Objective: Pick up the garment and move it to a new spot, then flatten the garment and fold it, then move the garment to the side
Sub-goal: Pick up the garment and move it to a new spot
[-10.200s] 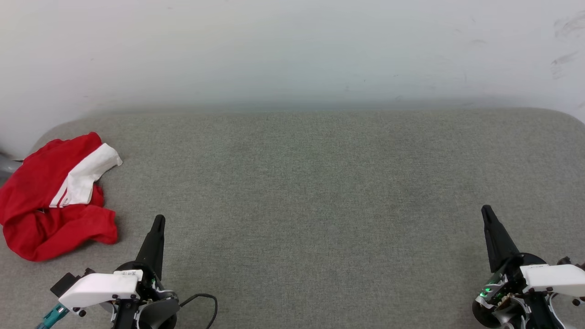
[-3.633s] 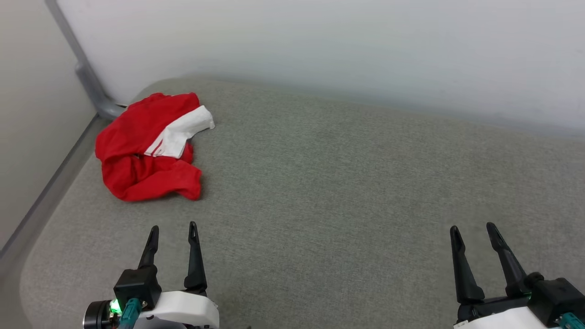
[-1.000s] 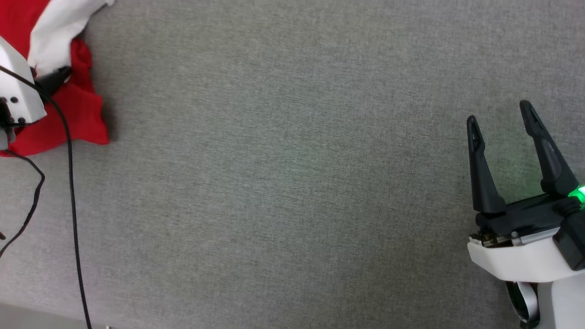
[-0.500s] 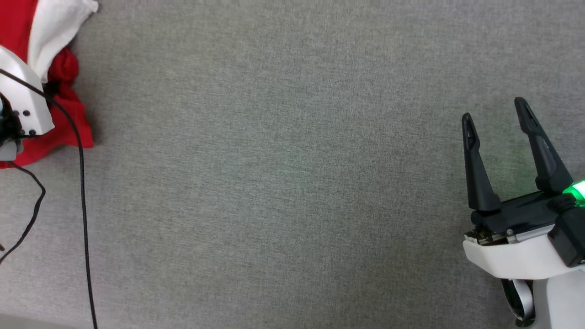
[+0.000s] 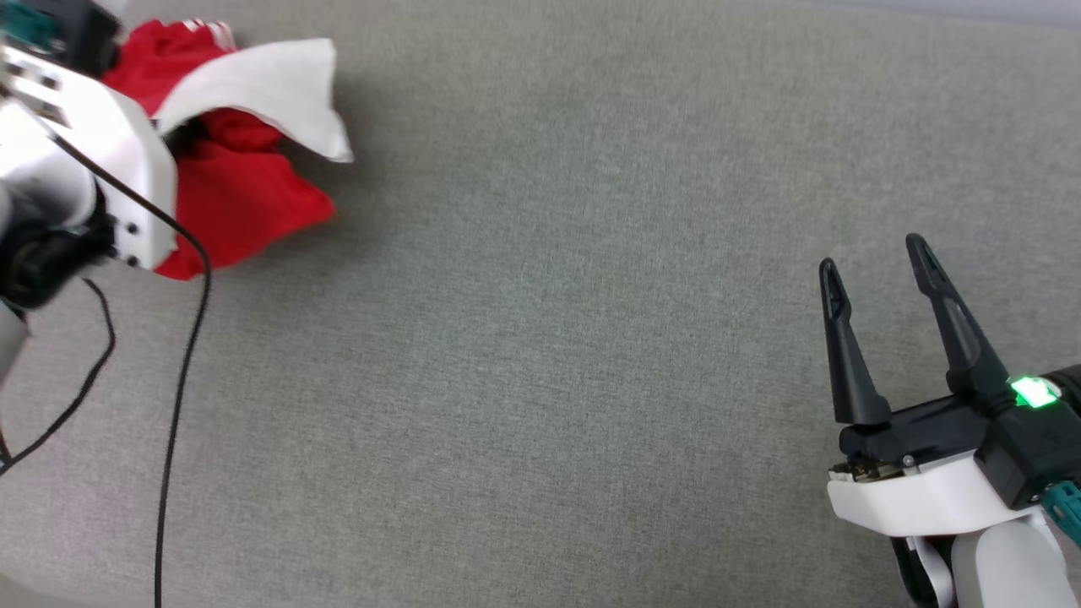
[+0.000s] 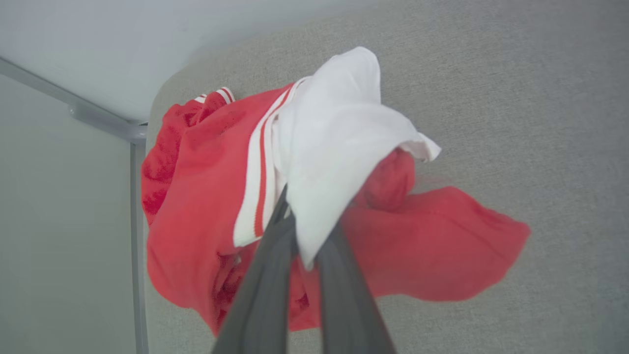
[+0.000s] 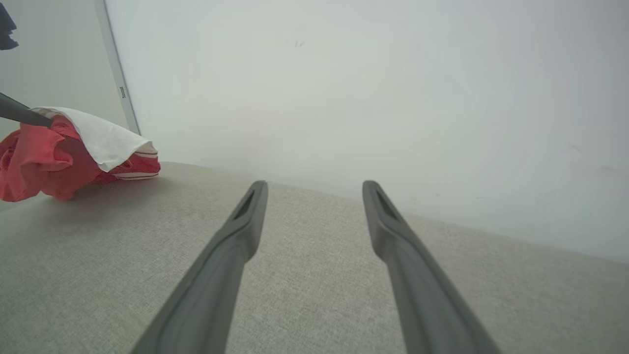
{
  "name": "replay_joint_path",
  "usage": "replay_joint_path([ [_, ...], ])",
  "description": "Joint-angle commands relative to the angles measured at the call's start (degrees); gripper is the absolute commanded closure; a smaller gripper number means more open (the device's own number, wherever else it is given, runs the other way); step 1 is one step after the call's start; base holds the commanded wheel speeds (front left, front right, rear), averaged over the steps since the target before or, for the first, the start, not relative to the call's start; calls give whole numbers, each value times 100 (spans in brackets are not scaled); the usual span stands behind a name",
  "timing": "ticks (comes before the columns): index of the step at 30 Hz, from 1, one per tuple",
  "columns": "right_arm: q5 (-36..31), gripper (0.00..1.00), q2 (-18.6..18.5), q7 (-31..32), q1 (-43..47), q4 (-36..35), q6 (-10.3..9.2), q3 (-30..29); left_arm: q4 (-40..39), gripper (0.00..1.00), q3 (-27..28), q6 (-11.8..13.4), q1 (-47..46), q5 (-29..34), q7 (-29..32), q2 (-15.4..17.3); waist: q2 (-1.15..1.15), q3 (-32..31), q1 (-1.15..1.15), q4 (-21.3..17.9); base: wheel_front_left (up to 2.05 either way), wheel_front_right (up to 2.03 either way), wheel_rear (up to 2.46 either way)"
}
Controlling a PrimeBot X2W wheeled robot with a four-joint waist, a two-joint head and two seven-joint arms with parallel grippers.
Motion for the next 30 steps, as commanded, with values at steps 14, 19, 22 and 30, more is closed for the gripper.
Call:
replay_joint_path([
  [14,323,0,102,-12,118,42,-4,67,-1413,100,-1115,0,-282,376,-414,-804,0,-635,0,-813,0,0,0],
  [19,473,0,104,-12,66,-19,-4,-5,-1515,100,-1597,0,-456,546,-579,-1318,0,-536,0,-1287,0,0,0],
  [22,561,0,104,-12,30,-50,-4,-64,-1505,100,-1977,0,-576,629,-699,-1693,0,-434,0,-1537,0,0,0],
  [30,760,0,104,-12,-64,-114,-4,-260,-1157,100,-2396,0,-606,566,-1107,-2734,0,-109,0,-1984,0,0,0],
])
